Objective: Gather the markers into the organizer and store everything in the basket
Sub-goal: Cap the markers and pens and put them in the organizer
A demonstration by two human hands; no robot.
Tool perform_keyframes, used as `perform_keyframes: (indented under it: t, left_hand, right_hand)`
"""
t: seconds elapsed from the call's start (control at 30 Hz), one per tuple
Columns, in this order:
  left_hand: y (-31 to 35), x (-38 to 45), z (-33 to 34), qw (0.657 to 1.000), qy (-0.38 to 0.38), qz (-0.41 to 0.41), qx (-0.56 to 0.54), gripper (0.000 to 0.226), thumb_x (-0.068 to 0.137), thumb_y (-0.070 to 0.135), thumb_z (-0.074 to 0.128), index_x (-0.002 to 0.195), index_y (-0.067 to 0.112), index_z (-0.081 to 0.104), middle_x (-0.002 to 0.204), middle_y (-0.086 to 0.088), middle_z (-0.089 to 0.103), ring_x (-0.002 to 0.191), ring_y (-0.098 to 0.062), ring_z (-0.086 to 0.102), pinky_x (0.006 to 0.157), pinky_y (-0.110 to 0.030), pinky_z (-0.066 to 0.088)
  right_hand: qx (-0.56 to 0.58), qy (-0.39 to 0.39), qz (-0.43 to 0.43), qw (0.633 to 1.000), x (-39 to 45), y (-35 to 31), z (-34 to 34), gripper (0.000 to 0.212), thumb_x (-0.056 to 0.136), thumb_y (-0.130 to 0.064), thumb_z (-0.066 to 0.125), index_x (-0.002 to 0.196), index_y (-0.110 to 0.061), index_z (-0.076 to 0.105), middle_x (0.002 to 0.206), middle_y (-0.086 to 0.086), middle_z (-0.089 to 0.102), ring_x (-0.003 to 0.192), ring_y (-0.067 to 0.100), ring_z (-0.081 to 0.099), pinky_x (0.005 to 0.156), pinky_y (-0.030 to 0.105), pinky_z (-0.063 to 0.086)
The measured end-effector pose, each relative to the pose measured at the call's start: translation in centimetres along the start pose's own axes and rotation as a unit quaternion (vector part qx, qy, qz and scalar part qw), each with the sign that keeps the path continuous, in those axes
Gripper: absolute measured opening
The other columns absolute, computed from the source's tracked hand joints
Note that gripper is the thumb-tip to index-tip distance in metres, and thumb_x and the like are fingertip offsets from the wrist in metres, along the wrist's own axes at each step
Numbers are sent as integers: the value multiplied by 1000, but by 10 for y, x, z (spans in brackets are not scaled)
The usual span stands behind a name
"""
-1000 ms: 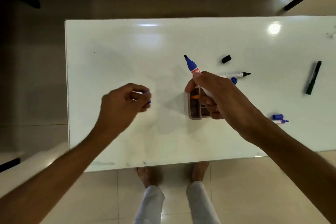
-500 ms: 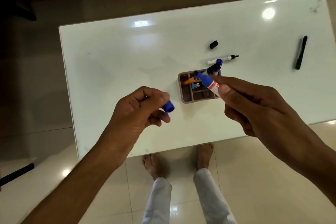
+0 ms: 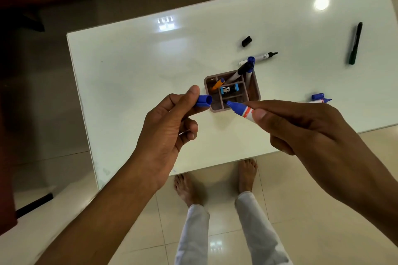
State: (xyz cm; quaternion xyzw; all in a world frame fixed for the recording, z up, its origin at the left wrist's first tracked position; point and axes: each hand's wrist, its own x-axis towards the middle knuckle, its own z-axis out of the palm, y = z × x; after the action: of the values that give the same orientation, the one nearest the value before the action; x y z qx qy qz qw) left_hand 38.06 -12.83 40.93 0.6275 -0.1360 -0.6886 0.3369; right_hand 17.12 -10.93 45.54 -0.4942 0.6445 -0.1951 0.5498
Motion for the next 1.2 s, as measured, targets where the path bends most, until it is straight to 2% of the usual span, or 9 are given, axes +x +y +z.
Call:
perform_keyframes:
  t: [0.13, 0.47, 0.6, 0.7, 0.8, 0.9, 1.0, 1.1, 1.2]
  left_hand:
    - [-2, -1, 7, 999, -15, 26, 17, 22, 80, 44, 73, 86, 23, 71, 100, -3, 80, 50, -11, 52, 57, -22, 49]
    - [-13, -5, 21, 997, -13, 50, 61, 20, 79, 45, 73, 84, 26, 72, 99, -3, 80, 49, -10, 52, 60, -24, 49]
    - [-20, -6, 24, 989, 0, 80, 124, 18, 90, 40, 71, 85, 23, 67, 90, 3, 78, 49, -11, 54, 58, -23, 48]
    - [-26, -9, 28, 973, -9, 140, 183, 16, 97, 32, 66, 89, 19, 62, 81, 9, 73, 51, -14, 59, 56, -21, 49]
    - [-33, -10, 33, 965, 2, 165, 204, 20, 101, 31, 63, 88, 16, 57, 78, 13, 70, 51, -15, 62, 54, -20, 48]
    - [-40, -8, 36, 958, 11, 186, 218, 18, 103, 28, 59, 89, 18, 56, 98, 9, 78, 75, -17, 76, 60, -23, 52]
    - [-48, -9, 39, 958, 41, 201, 198, 20, 105, 24, 56, 86, 21, 52, 119, 9, 77, 103, -13, 75, 69, -22, 57]
    - [-55, -7, 40, 966, 90, 183, 158, 26, 105, 19, 56, 80, 20, 49, 110, 10, 80, 91, -17, 75, 66, -26, 50]
    - [-60, -4, 37, 972, 103, 166, 131, 31, 104, 9, 55, 75, 16, 47, 104, 4, 81, 64, -14, 63, 58, -20, 42]
  right_hand:
    - [-8, -6, -26, 1000, 0, 2, -2, 39, 99, -40, 57, 85, -7, 71, 49, -7, 39, 46, 7, 40, 50, 7, 34]
    - [-9, 3, -12, 1000, -4, 23, -4, 33, 99, -42, 58, 105, -17, 79, 52, -9, 45, 52, 8, 46, 55, 13, 41]
    - [-20, -6, -7, 1000, -8, 29, -3, 28, 100, -42, 57, 105, -25, 78, 55, -6, 48, 53, 9, 48, 54, 16, 42]
    - [-39, 9, -19, 999, -11, 30, 7, 18, 102, -44, 53, 107, -43, 70, 65, 4, 58, 72, 16, 59, 58, 25, 50]
    - [-59, 39, -15, 997, -12, 36, 21, 18, 104, -46, 49, 105, -41, 66, 62, -3, 58, 77, 9, 62, 60, 20, 48]
    - [-76, 65, 13, 995, -8, 41, 33, 27, 102, -53, 48, 105, -38, 71, 61, -9, 59, 73, 2, 61, 57, 12, 41]
    - [-68, 77, 23, 994, -1, 44, 40, 37, 103, -53, 51, 99, -27, 77, 50, -11, 51, 58, 5, 56, 52, 14, 36]
    - [-84, 50, 29, 995, 6, 44, 45, 43, 103, -53, 49, 105, -22, 78, 53, -11, 47, 54, 8, 51, 58, 15, 34]
    - [-104, 18, 29, 994, 10, 43, 39, 40, 104, -51, 50, 101, -20, 76, 56, -12, 47, 56, 8, 48, 59, 18, 33]
